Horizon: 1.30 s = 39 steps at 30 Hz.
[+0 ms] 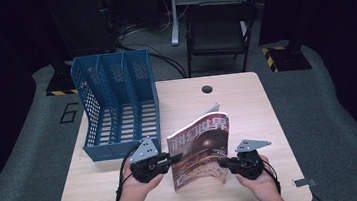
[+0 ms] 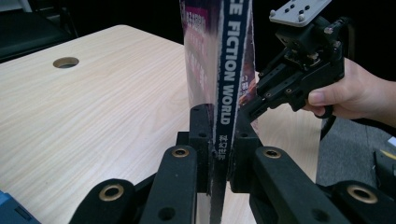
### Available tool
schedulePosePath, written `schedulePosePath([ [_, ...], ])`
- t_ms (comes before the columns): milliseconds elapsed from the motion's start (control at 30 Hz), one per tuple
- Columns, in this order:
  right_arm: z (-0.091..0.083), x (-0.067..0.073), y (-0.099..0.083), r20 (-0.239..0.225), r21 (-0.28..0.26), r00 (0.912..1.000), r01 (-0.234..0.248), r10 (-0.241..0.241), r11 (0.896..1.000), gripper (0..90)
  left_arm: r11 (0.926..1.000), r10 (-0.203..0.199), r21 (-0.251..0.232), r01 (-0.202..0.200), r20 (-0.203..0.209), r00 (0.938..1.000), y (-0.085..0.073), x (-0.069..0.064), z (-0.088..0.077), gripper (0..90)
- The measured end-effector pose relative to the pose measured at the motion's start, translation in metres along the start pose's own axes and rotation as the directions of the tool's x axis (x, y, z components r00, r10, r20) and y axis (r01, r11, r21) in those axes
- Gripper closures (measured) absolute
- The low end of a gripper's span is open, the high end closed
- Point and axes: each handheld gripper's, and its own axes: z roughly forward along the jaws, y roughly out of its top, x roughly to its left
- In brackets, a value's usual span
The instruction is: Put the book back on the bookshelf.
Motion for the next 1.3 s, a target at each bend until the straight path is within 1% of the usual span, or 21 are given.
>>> schedulePosePath([
  [33, 0.001, 0.003, 0.001, 0.021, -0.014, 0.9998, 0.008, -0.008, 1.000, 85.7, 0.9997, 0.024, 0.006, -0.024, -0.003, 0.9997, 0.001, 0.000, -0.001, 83.2],
  [133, 0.004, 0.008, 0.002, 0.061, -0.046, 0.9981, 0.013, -0.011, 0.999, 85.8, 0.9998, 0.022, -0.002, -0.022, 0.007, 0.9997, 0.003, -0.002, -0.003, 83.3],
  [200, 0.006, 0.009, 0.003, 0.075, -0.059, 0.9970, 0.022, -0.017, 0.998, 85.8, 0.9989, 0.046, 0.005, -0.046, 0.006, 0.9989, 0.005, -0.003, -0.005, 83.3],
  [233, 0.009, 0.012, 0.005, 0.103, -0.085, 0.9946, 0.022, -0.013, 0.996, 85.7, 0.9984, 0.056, 0.010, -0.055, -0.004, 0.9984, 0.005, -0.004, -0.008, 83.2],
  [267, 0.009, 0.012, 0.005, 0.103, -0.085, 0.9946, 0.022, -0.013, 0.996, 85.7, 0.9984, 0.056, 0.010, -0.055, -0.004, 0.9984, 0.005, -0.004, -0.008, 83.1],
  [300, 0.013, 0.015, 0.007, 0.125, -0.101, 0.9918, 0.037, -0.024, 0.994, 85.7, 0.9984, 0.056, 0.010, -0.056, -0.008, 0.9984, 0.005, -0.004, -0.009, 83.0],
  [333, 0.015, 0.017, 0.008, 0.133, -0.111, 0.9910, 0.029, -0.014, 0.993, 85.7, 0.9979, 0.062, 0.017, -0.062, -0.025, 0.9977, 0.003, -0.005, -0.014, 82.9],
  [400, 0.017, 0.019, 0.009, 0.137, -0.118, 0.9902, 0.042, -0.026, 0.992, 85.7, 0.9977, 0.062, 0.029, -0.062, -0.022, 0.9978, 0.001, -0.005, -0.017, 82.7],
  [433, 0.020, 0.023, 0.010, 0.151, -0.115, 0.9875, 0.064, -0.046, 0.991, 85.7, 0.9971, 0.068, 0.039, -0.066, -0.043, 0.9968, -0.003, -0.004, -0.021, 82.6],
  [567, 0.027, 0.026, 0.009, 0.134, -0.095, 0.9874, 0.097, -0.084, 0.991, 85.4, 0.9971, 0.061, 0.049, -0.058, -0.047, 0.9971, -0.010, -0.002, -0.027, 82.6],
  [600, 0.030, 0.027, 0.009, 0.119, -0.091, 0.9883, 0.107, -0.095, 0.990, 85.2, 0.9983, 0.047, 0.036, -0.045, -0.051, 0.9976, -0.011, 0.000, -0.028, 82.6],
  [667, 0.030, 0.027, 0.008, 0.110, -0.089, 0.9898, 0.101, -0.091, 0.991, 85.0, 0.9974, 0.051, 0.054, -0.049, -0.046, 0.9976, -0.011, 0.001, -0.030, 82.6],
  [700, 0.030, 0.027, 0.008, 0.105, -0.088, 0.9899, 0.105, -0.095, 0.991, 84.0, 0.9989, 0.031, 0.037, -0.029, -0.050, 0.9983, -0.012, 0.001, -0.030, 82.6],
  [733, 0.030, 0.027, 0.008, 0.105, -0.088, 0.9901, 0.102, -0.093, 0.991, 83.0, 0.9983, 0.032, 0.049, -0.031, -0.032, 0.9990, -0.012, 0.002, -0.031, 82.6],
  [800, 0.029, 0.026, 0.007, 0.102, -0.092, 0.9900, 0.107, -0.097, 0.990, 81.9, 0.9990, 0.030, 0.034, -0.029, -0.040, 0.9987, -0.012, 0.002, -0.030, 82.6],
  [833, 0.029, 0.024, 0.006, 0.094, -0.089, 0.9929, 0.082, -0.074, 0.993, 78.9, 0.9989, 0.019, 0.044, -0.018, -0.022, 0.9996, -0.012, 0.001, -0.030, 82.5],
  [933, 0.029, 0.020, 0.005, 0.092, -0.085, 0.9939, 0.069, -0.061, 0.994, 72.6, 0.9989, 0.026, 0.041, -0.025, -0.024, 0.9994, -0.012, 0.000, -0.029, 81.8],
  [967, 0.028, 0.019, 0.005, 0.085, -0.086, 0.9955, 0.050, -0.043, 0.995, 70.5, 0.9984, 0.032, 0.047, -0.031, -0.024, 0.9992, -0.011, 0.000, -0.028, 81.2],
  [1100, 0.027, 0.017, 0.005, 0.081, -0.104, 0.9961, 0.044, -0.036, 0.994, 62.5, 0.9986, 0.020, 0.049, -0.020, -0.018, 0.9996, -0.011, 0.000, -0.027, 79.6],
  [1133, 0.027, 0.018, 0.005, 0.084, -0.109, 0.9960, 0.037, -0.028, 0.993, 60.9, 0.9982, 0.019, 0.057, -0.018, -0.004, 0.9998, -0.010, -0.001, -0.027, 78.9],
  [1300, 0.025, 0.016, 0.005, 0.072, -0.117, 0.9973, 0.026, -0.017, 0.993, 56.4, 0.9979, 0.005, 0.064, -0.006, 0.015, 0.9999, -0.006, -0.003, -0.025, 74.4],
])
